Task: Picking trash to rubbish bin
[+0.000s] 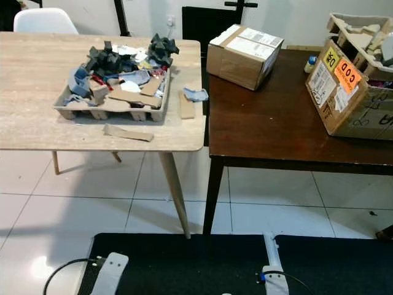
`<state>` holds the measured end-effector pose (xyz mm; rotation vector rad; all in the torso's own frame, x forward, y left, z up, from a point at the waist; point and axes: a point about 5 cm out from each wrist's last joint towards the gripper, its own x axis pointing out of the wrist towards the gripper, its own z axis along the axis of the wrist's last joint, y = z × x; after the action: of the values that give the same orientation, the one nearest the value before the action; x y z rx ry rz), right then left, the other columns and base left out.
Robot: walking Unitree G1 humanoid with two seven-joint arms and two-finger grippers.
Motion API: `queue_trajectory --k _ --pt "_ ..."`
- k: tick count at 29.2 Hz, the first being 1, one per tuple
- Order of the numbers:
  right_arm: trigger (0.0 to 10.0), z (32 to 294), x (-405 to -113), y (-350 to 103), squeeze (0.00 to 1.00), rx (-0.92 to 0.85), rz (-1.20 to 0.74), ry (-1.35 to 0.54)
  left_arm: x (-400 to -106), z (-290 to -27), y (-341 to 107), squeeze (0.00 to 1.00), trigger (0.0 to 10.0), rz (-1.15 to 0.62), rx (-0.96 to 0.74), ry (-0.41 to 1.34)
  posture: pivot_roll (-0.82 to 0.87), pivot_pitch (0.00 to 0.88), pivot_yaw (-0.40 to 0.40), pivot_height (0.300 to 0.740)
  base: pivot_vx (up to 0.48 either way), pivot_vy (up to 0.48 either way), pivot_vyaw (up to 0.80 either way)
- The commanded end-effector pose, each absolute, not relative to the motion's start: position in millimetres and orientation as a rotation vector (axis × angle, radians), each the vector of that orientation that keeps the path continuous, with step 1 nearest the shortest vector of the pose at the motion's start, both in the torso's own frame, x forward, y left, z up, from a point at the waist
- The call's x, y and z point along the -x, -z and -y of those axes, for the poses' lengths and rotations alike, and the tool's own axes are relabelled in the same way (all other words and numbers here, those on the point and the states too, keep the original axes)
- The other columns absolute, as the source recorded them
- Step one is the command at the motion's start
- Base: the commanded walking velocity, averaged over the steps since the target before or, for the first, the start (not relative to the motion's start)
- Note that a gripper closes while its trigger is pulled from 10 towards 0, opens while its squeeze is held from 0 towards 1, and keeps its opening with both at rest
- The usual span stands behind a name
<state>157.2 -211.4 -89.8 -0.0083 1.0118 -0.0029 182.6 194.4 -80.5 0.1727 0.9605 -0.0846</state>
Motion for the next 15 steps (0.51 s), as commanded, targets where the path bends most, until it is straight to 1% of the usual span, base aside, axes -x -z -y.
queue_trajectory --k 1,5,8,12,15 --pt "10.0 215.5 -152.4 91.4 0.0 0.024 -1.037 0.01 -180.5 -194.5 81.6 0.0 10.0 -0.968 -0.149 0.063 0.03 0.173 -0.051 0.74 0.0 0.0 0.0" --pt "10.0 214.8 -157.8 89.3 0.0 0.025 -1.022 0.013 -189.6 -193.4 76.6 0.0 10.0 -0.926 -0.132 0.055 0.03 0.166 -0.046 0.74 0.0 0.0 0.0" --pt "10.0 212.2 -168.3 85.2 0.0 0.017 -0.983 0.014 -200.9 -192.3 70.6 0.0 10.0 -0.892 -0.116 0.055 0.03 0.156 -0.041 0.74 0.0 0.0 0.0" --pt "10.0 210.8 -178.5 80.4 0.0 0.002 -0.941 0.018 -208.2 -194.9 67.0 0.0 10.0 -0.892 -0.126 0.029 0.03 0.142 -0.042 0.74 0.0 0.0 0.0" --pt "10.0 211.4 -188.1 74.9 0.0 -0.033 -0.883 0.048 -214.7 -195.2 63.7 0.0 10.0 -0.878 -0.091 0.0 0.03 0.138 -0.043 0.74 0.0 0.0 0.0"
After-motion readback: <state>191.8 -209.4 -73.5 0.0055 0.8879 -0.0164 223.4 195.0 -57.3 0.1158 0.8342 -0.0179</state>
